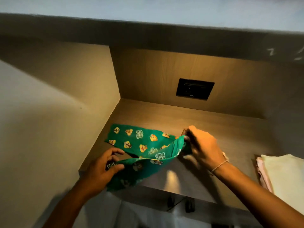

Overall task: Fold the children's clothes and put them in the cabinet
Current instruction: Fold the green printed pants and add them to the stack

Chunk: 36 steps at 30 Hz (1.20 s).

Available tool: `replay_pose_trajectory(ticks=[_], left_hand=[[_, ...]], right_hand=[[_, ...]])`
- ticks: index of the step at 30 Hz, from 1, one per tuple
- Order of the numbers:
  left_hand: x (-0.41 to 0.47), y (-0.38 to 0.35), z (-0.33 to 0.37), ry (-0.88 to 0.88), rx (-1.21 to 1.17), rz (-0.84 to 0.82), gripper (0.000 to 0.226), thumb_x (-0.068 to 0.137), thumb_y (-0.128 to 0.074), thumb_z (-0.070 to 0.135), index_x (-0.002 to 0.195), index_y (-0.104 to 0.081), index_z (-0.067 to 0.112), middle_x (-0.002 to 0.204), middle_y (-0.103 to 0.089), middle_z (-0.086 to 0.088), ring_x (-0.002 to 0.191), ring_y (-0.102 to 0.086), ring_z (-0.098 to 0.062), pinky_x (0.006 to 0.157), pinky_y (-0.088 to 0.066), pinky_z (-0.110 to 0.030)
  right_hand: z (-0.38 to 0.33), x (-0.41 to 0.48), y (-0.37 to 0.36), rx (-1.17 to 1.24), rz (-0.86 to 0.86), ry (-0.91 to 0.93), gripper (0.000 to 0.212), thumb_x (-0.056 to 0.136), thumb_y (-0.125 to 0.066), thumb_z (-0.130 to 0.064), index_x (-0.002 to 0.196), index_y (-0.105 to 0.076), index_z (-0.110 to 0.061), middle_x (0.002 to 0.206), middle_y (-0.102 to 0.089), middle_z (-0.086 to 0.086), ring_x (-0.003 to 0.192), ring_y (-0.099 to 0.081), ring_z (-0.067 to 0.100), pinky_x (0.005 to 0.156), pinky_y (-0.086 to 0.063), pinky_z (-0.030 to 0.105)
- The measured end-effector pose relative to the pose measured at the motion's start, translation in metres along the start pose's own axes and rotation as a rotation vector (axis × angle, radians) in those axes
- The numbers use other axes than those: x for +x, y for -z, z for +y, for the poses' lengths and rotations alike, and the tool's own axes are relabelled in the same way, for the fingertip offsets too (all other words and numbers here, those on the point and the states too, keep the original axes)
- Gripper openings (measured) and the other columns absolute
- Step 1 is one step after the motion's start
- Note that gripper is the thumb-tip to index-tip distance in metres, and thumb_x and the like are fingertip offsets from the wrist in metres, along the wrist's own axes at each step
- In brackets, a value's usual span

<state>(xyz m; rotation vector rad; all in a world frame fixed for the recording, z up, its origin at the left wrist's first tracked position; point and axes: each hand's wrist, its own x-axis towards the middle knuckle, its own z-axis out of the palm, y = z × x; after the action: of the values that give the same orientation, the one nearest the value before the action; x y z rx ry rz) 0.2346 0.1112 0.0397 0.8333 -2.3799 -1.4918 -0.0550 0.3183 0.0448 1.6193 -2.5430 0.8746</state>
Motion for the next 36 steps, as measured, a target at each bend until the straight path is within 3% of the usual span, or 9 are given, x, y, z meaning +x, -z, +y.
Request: replay_pose_trajectory(ticks=[4, 7, 10, 18, 22, 24, 27, 33, 36], left_hand=[[0.047, 0.009, 0.027, -0.043, 0.359, -0.146, 0.033, 0.078, -0.071, -0.004, 0.099, -0.071, 0.022, 0.101, -0.068, 0.0, 0.092, -0.064, -0.017, 0.081, -0.056, -0.035], [0.095, 0.003, 0.045, -0.009, 0.277, -0.018, 0.025, 0.082, -0.066, -0.008, 0.095, -0.071, 0.013, 0.096, -0.07, -0.013, 0.087, -0.064, -0.027, 0.072, -0.055, -0.03], [0.142, 0.007, 0.073, -0.013, 0.331, 0.212, 0.023, 0.086, -0.066, 0.004, 0.106, -0.072, 0.013, 0.104, -0.072, -0.012, 0.096, -0.066, -0.027, 0.085, -0.055, -0.039], [0.142, 0.023, 0.157, -0.702, 0.195, 0.741, 0.021, 0.086, -0.062, 0.017, 0.104, -0.073, 0.022, 0.099, -0.071, 0.011, 0.088, -0.065, 0.005, 0.085, -0.049, -0.014], [0.114, -0.033, 0.08, -0.667, 0.257, 0.52, 0.025, 0.075, -0.066, 0.0, 0.095, -0.076, 0.011, 0.093, -0.072, -0.006, 0.087, -0.064, -0.006, 0.084, -0.045, -0.013], [0.104, -0.062, 0.034, -0.542, 0.385, 0.306, 0.029, 0.07, -0.073, -0.005, 0.093, -0.077, 0.011, 0.091, -0.071, -0.013, 0.085, -0.067, -0.027, 0.082, -0.05, -0.026], [0.093, -0.083, -0.017, -0.363, 0.577, -0.038, 0.029, 0.075, -0.068, 0.006, 0.098, -0.077, 0.02, 0.102, -0.073, -0.006, 0.098, -0.061, -0.024, 0.086, -0.054, -0.043], [0.13, -0.116, 0.012, -0.42, 0.623, -0.121, 0.048, 0.083, -0.043, 0.036, 0.125, -0.062, 0.023, 0.13, -0.063, -0.003, 0.122, -0.052, -0.02, 0.102, -0.041, -0.05], [0.175, -0.167, 0.051, -0.532, 0.725, -0.265, 0.057, 0.095, -0.032, 0.046, 0.147, -0.036, 0.023, 0.156, -0.031, -0.004, 0.146, -0.024, -0.023, 0.116, -0.021, -0.049]], right_hand=[[0.006, 0.005, 0.017, 0.035, -0.059, -0.201, 0.005, 0.093, -0.056, -0.032, 0.092, -0.054, -0.027, 0.08, -0.07, -0.001, 0.077, -0.063, 0.024, 0.063, -0.047, 0.036], [0.017, 0.024, 0.024, 0.014, -0.065, -0.355, 0.002, 0.092, -0.058, -0.028, 0.091, -0.059, -0.026, 0.091, -0.072, 0.004, 0.089, -0.064, 0.03, 0.072, -0.049, 0.038], [0.016, 0.048, 0.052, 0.007, 0.083, -0.447, 0.007, 0.089, -0.058, -0.026, 0.092, -0.064, -0.022, 0.098, -0.072, 0.01, 0.095, -0.063, 0.036, 0.076, -0.05, 0.04], [-0.019, -0.007, 0.137, -0.254, 0.68, -0.117, 0.016, 0.093, -0.047, -0.036, 0.102, -0.057, -0.026, 0.081, -0.069, -0.004, 0.067, -0.059, 0.016, 0.051, -0.045, 0.03], [0.002, -0.099, 0.068, -0.225, 0.445, -0.204, 0.018, 0.09, -0.055, -0.03, 0.098, -0.067, -0.019, 0.086, -0.069, 0.004, 0.071, -0.061, 0.022, 0.059, -0.048, 0.035], [0.016, -0.134, 0.03, -0.223, 0.267, -0.296, 0.018, 0.084, -0.061, -0.027, 0.09, -0.072, -0.014, 0.083, -0.071, 0.007, 0.071, -0.065, 0.028, 0.065, -0.049, 0.034], [0.025, -0.168, -0.001, -0.225, 0.043, -0.407, 0.018, 0.083, -0.061, -0.038, 0.083, -0.071, -0.022, 0.081, -0.072, -0.001, 0.075, -0.066, 0.024, 0.073, -0.051, 0.035], [0.036, -0.164, -0.004, -0.104, 0.171, -0.575, 0.037, 0.093, -0.049, -0.049, 0.119, -0.062, -0.027, 0.116, -0.067, -0.003, 0.107, -0.061, 0.019, 0.088, -0.051, 0.036], [0.042, -0.143, -0.019, -0.146, 0.021, -0.656, 0.058, 0.096, -0.036, -0.054, 0.147, -0.033, -0.027, 0.156, -0.031, -0.002, 0.146, -0.022, 0.023, 0.118, -0.024, 0.045]])
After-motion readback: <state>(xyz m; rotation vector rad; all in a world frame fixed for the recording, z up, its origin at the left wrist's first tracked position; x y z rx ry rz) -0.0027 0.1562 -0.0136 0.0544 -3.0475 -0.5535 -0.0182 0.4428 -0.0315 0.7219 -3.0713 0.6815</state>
